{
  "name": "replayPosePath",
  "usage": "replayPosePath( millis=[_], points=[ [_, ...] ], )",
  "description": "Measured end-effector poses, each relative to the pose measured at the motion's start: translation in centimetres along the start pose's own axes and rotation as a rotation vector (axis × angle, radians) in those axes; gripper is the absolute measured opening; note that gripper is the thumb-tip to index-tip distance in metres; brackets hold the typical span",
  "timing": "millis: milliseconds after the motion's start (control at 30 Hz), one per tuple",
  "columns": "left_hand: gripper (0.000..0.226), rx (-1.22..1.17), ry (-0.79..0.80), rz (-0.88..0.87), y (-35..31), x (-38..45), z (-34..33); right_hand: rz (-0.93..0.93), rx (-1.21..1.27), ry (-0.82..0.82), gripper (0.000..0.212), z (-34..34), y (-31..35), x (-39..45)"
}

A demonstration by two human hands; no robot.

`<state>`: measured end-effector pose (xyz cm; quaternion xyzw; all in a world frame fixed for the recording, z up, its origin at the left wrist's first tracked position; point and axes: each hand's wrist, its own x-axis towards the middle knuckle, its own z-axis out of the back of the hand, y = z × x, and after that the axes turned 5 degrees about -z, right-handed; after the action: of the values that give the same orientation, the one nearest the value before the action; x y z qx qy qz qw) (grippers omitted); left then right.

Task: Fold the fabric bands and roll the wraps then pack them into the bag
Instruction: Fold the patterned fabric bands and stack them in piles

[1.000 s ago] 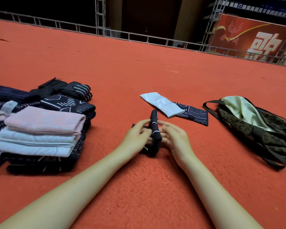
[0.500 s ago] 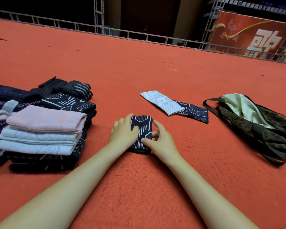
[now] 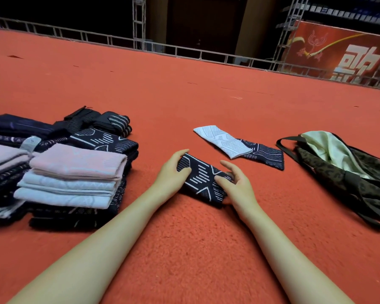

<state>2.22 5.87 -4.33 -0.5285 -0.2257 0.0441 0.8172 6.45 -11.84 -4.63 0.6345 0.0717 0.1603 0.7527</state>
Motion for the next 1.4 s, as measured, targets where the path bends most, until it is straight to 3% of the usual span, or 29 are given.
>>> replayPosePath(
  millis=[100,167,400,600,700,767,833,900,1067,1267,1400],
  points=[
    [0.049,0.07,-0.08,-0.049,-0.2,-0.9,0.2,0.052,-0.216,0.061,0.054,-0.5,-0.2,-0.3],
    [0.049,0.126,-0.116,-0.079,-1.2,-2.0,0.2,0.098,-0.258,0.048,0.049,-0.5,0.2,-0.6],
    [0.051,0.245,-0.188,-0.237,-8.7,-1.9,6.6,-0.025,0.211,0.04,0.045,-4.1,6.4,-0.3],
    [0.055,0.407,-0.275,-0.07,-8.7,-1.2,18.1,-0.014,0.217,0.062,0.04,-13.7,12.3,2.1],
    [0.05,0.515,-0.252,0.013,-5.8,-2.3,21.1,0.001,0.041,0.024,0.039,-18.1,12.7,2.1],
    [0.047,0.669,-0.124,0.08,-3.6,-2.8,21.7,0.075,-0.254,0.012,0.04,-20.0,12.1,1.4],
    [0.047,0.812,0.02,0.146,-2.2,-3.1,21.8,0.109,-0.39,0.015,0.04,-20.6,11.5,0.8],
    [0.047,0.875,0.068,0.16,-2.2,-3.2,21.7,0.109,-0.403,0.024,0.039,-20.3,11.4,0.8],
    [0.037,1.041,0.012,-0.037,-5.3,-3.2,20.7,0.123,-0.371,0.005,0.037,-15.6,10.8,1.8],
    [0.027,0.72,-0.021,-0.268,-9.4,-2.8,13.2,0.009,-0.486,-0.14,0.031,-5.2,4.9,3.2],
    [0.025,0.577,0.036,-0.296,-9.2,-2.1,5.2,-0.116,-0.536,-0.253,0.031,1.1,1.3,2.8]
  ],
)
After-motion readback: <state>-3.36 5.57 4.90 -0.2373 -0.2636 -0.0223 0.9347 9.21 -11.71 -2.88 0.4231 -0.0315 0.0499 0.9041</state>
